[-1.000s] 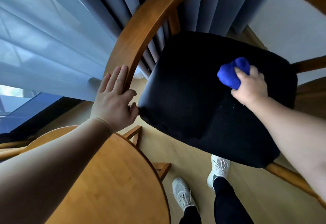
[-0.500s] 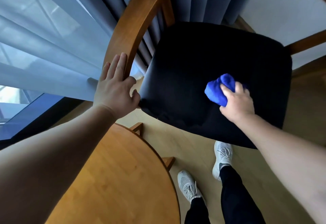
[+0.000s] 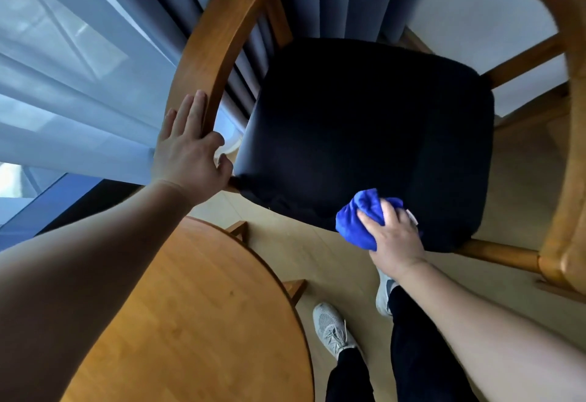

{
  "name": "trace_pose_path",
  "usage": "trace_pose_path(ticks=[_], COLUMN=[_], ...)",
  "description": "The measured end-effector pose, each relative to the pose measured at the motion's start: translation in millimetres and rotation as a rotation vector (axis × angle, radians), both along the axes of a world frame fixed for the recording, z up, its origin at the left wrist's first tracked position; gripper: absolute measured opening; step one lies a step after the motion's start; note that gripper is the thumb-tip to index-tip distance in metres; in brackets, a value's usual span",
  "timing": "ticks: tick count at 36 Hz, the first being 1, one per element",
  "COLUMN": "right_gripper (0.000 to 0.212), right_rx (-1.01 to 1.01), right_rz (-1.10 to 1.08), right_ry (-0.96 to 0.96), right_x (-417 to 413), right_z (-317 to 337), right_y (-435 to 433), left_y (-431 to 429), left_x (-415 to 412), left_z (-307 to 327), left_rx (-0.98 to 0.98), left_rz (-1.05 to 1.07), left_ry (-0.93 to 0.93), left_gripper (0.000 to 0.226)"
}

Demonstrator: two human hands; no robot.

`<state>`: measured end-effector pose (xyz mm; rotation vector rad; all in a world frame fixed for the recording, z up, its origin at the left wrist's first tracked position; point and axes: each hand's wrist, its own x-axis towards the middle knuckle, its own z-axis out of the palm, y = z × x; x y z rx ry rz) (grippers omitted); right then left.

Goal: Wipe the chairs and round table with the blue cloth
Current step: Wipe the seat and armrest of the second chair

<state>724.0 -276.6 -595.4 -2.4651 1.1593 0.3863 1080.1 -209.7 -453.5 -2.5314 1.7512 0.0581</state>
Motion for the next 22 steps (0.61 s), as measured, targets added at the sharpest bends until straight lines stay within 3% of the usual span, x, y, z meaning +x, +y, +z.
trace_pose_path(ticks=[10,18,22], right_gripper=[0.073,0.076,0.073], right_rx=[0.297,0.339,0.368], right_rz=[0.028,-0.070,-0.117], right_ry=[0.114,-0.079,-0.182], right_x=[-21.8,-29.8,-24.9], right_z=[27.3,53.9,68.9], right_y=[7.8,-27.0,-73.4], left_y=[3.0,-2.2,-7.4], left_x=[1.9,-7.0,-24.4], left_z=[-2.3,4.9,8.0], left_rx=[0.067,0.125,0.166], left_rz=[0.026,0.015,-0.063], left_ry=[-0.048,-0.096,-0.133], left_gripper=[0.029,0.047,0.043])
